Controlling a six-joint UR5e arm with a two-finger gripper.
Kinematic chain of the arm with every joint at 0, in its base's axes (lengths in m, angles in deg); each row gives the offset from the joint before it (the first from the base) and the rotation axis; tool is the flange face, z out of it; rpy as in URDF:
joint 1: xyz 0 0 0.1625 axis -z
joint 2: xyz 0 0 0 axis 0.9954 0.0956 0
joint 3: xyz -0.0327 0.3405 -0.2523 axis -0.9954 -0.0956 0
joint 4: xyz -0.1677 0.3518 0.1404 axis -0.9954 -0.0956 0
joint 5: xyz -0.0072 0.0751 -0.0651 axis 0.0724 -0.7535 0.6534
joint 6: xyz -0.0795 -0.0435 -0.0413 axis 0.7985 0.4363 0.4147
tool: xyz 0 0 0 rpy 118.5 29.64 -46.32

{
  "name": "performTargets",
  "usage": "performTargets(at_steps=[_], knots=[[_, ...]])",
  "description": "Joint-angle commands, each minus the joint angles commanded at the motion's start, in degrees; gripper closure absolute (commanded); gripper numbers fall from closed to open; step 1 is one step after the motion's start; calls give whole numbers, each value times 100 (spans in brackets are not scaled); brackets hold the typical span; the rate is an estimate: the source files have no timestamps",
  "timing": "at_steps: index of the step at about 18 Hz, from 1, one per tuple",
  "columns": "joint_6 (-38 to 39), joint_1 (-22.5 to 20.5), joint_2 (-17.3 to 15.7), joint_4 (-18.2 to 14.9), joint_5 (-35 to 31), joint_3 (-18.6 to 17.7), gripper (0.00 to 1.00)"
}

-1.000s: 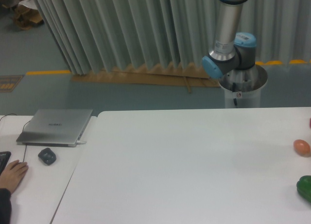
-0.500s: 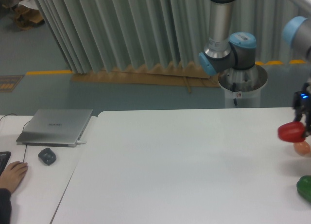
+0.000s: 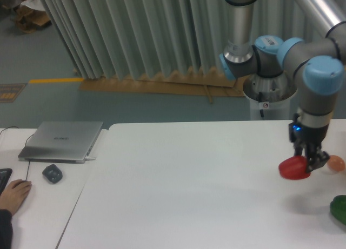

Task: Place the red pepper on the table
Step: 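Carry the held red pepper into view and lower it toward the table, then set the red pepper on the table and open the gripper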

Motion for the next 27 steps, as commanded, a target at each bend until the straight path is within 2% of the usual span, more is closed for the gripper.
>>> performTargets(at_steps=[3, 5, 7, 10, 18, 19, 21, 22, 27], knots=[[174, 194, 149, 78, -222, -70, 71], [404, 316, 246, 578, -248, -184, 71], [439, 353, 299, 633, -248, -185, 71], [641, 449, 500, 940, -405, -176, 71], [659, 476, 615, 958, -538, -132, 70], [650, 476, 607, 958, -573, -132, 65], [624, 476, 598, 958, -757, -132, 34], [624, 476, 607, 967, -802, -132, 1], [606, 493, 580, 984, -802, -149, 0]])
